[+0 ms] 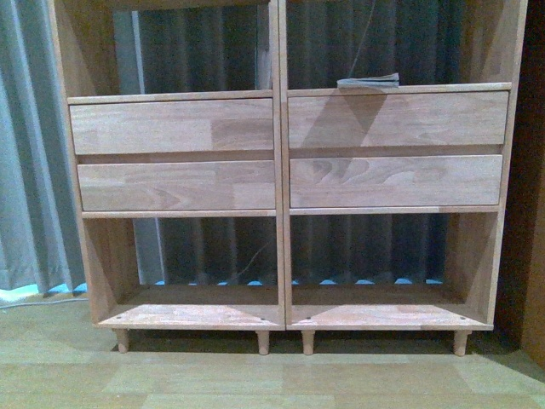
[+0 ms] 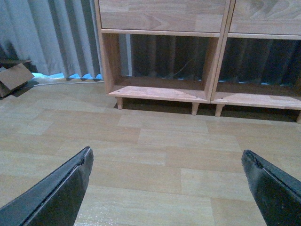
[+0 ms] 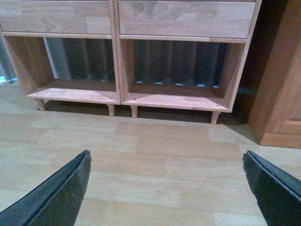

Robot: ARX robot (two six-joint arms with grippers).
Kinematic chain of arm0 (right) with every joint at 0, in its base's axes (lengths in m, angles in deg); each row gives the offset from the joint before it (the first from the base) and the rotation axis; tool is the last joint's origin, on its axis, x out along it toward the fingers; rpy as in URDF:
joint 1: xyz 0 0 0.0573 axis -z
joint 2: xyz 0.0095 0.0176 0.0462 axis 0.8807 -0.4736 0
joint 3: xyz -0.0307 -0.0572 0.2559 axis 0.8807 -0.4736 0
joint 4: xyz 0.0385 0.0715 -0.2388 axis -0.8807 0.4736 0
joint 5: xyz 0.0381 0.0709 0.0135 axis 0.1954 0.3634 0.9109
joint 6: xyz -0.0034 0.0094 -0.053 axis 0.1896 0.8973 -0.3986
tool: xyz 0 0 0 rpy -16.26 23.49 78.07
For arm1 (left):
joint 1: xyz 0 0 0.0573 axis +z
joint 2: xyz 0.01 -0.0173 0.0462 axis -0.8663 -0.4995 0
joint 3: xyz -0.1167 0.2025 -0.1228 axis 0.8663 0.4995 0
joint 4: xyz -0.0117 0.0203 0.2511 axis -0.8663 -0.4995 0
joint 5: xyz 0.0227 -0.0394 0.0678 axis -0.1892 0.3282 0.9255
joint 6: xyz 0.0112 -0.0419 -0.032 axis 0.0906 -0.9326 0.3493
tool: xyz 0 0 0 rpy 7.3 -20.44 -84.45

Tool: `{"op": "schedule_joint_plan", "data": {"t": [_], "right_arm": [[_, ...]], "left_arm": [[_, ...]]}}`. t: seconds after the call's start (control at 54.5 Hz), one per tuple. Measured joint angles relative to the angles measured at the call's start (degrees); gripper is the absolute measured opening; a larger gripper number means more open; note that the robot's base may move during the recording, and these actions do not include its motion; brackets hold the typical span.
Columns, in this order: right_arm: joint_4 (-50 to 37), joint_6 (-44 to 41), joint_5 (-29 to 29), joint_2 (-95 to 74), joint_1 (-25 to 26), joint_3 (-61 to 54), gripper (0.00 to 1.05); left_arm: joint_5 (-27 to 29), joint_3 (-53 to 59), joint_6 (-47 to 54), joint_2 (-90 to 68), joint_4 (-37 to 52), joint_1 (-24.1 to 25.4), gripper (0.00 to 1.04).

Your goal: Organize books on shelf

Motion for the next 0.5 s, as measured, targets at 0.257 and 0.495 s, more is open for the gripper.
{"op": "schedule_joint_plan", "data": {"t": [0.257,0.495], "right_arm": [[0.00,0.00,0.02,0.00,0.02,0.00,0.98],[0.00,0.00,0.00,0.00,0.02,0.00,0.98]], "left_arm": [[0.00,0.00,0.00,0.00,0.00,0.00,0.97],[0.00,0.00,0.00,-0.02,0.00,0.00,0.97]]}}
